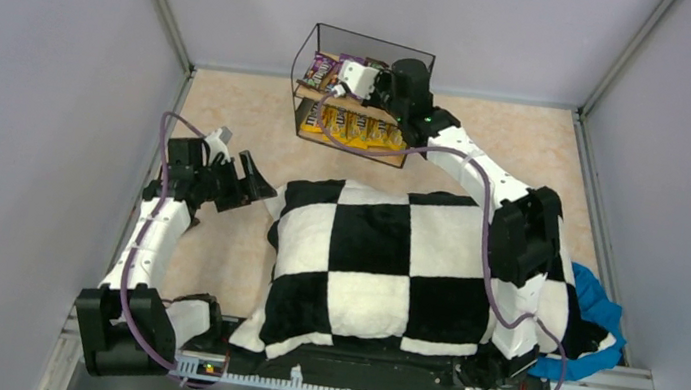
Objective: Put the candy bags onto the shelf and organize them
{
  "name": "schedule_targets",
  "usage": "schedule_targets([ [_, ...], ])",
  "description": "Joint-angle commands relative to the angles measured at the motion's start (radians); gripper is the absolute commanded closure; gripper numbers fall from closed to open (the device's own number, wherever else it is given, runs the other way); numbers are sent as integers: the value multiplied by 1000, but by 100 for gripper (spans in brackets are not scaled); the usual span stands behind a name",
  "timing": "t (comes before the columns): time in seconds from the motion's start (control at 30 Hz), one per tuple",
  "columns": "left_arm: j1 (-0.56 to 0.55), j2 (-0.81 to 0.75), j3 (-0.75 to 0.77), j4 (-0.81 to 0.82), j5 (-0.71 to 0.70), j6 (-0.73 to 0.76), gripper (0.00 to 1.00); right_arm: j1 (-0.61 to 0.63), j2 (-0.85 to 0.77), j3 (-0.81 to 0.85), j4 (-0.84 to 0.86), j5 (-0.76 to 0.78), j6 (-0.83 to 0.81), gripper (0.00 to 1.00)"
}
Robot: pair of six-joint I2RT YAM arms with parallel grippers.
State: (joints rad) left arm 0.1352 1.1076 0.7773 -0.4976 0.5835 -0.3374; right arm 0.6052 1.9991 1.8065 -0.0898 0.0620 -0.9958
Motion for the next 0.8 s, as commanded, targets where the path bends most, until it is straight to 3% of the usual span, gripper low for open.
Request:
schedule_targets([
  [0.0, -3, -17, -6, 43, -10, 17, 14, -7, 51, 104, -18, 82, -7, 85],
  [0.13, -6, -23, -10, 45, -8, 14, 15, -18, 111, 180, -51, 85, -5, 86],
  [0.4, -29, -33, -28, 69, 15, -4, 16, -50, 140, 171, 11, 46, -10, 85],
  [0.63, -52, -36, -32, 75, 17, -8, 16, -55, 106, 88, 76, -22, -5, 68],
  [0.77, -81, -37, -33, 74, 8, -9, 17, -55, 99, 97, 23, -59, 17, 56],
])
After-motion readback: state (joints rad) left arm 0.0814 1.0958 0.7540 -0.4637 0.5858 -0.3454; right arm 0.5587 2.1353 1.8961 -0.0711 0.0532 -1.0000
